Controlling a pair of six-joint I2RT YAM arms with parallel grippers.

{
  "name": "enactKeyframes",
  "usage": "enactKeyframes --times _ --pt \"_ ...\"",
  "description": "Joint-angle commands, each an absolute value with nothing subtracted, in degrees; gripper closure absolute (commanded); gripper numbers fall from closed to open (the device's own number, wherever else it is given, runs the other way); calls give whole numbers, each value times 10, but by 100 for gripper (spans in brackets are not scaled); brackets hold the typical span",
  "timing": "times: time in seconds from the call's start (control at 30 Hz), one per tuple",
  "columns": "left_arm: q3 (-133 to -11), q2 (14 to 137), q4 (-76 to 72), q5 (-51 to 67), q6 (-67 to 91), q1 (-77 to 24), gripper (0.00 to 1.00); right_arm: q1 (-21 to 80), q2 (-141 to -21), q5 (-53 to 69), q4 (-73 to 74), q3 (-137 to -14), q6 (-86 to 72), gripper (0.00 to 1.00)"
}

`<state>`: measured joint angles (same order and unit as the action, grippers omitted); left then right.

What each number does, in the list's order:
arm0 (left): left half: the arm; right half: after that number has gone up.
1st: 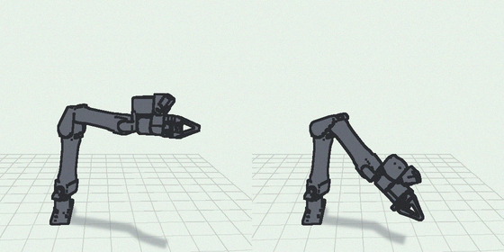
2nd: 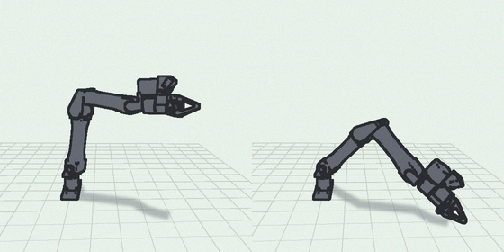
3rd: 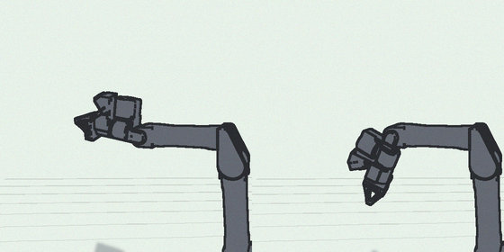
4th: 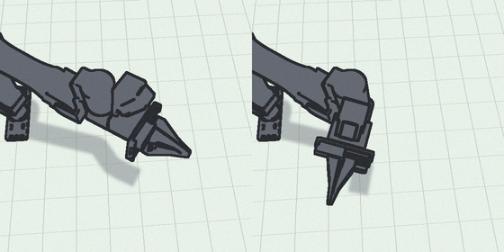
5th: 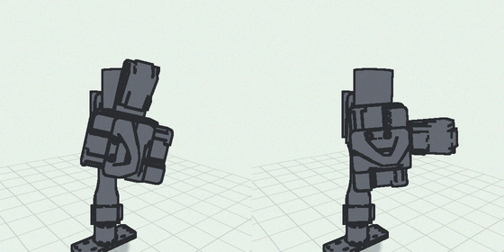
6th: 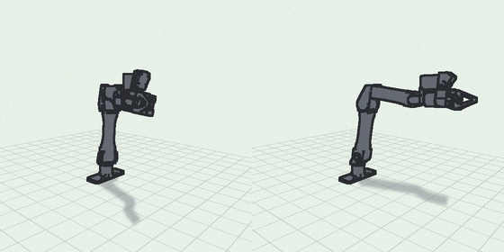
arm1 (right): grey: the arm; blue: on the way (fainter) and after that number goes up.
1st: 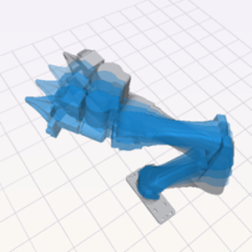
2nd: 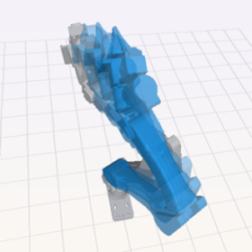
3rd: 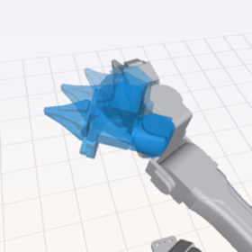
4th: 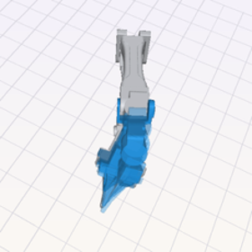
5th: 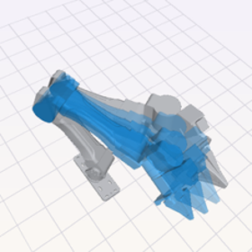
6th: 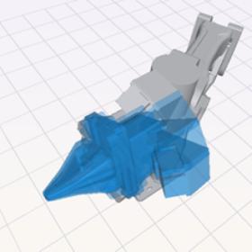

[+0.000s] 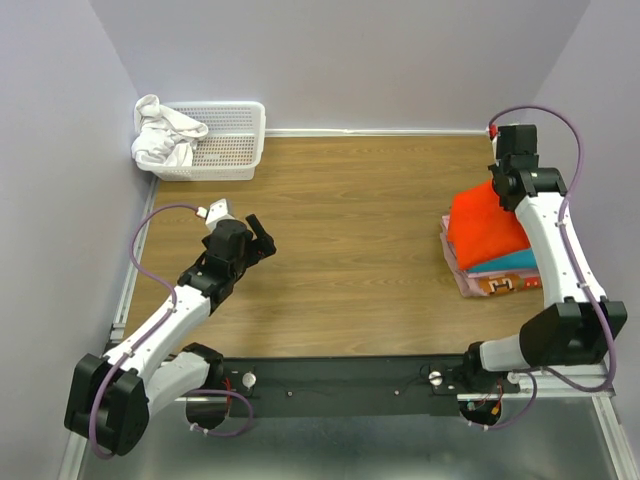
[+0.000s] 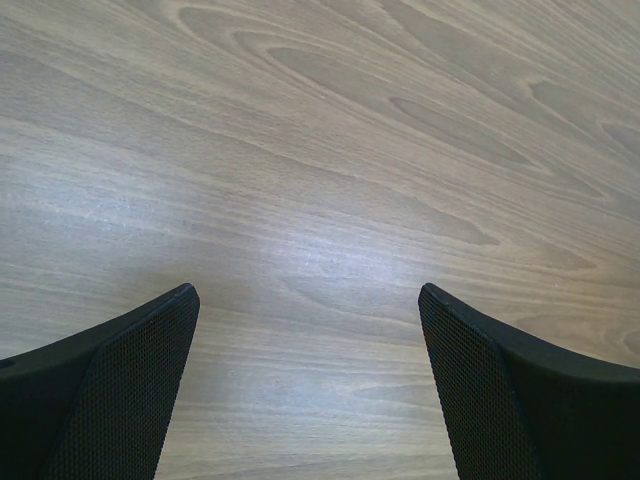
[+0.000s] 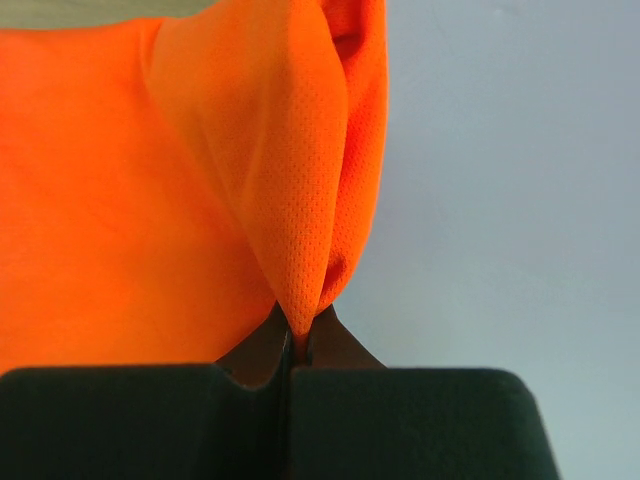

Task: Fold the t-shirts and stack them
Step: Neatly place the folded tshirt to the corner

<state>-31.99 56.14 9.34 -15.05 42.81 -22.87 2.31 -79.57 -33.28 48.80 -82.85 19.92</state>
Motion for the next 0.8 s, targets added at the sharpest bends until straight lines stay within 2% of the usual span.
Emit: enactKeyframes --times 0.0,0.67,0.7,0.77 --pt "-330 570 92 -178 418 -226 2 -17 -823 -309 441 -807 234 100" --pt "-333 577 99 -204 417 -226 2 -131 -926 -251 309 -780 291 100" --pt "-334 578 99 -204 417 -226 2 -135 -931 -253 302 -779 287 98" --pt "-334 578 100 -204 417 -226 2 -138 -936 -254 300 -778 282 83"
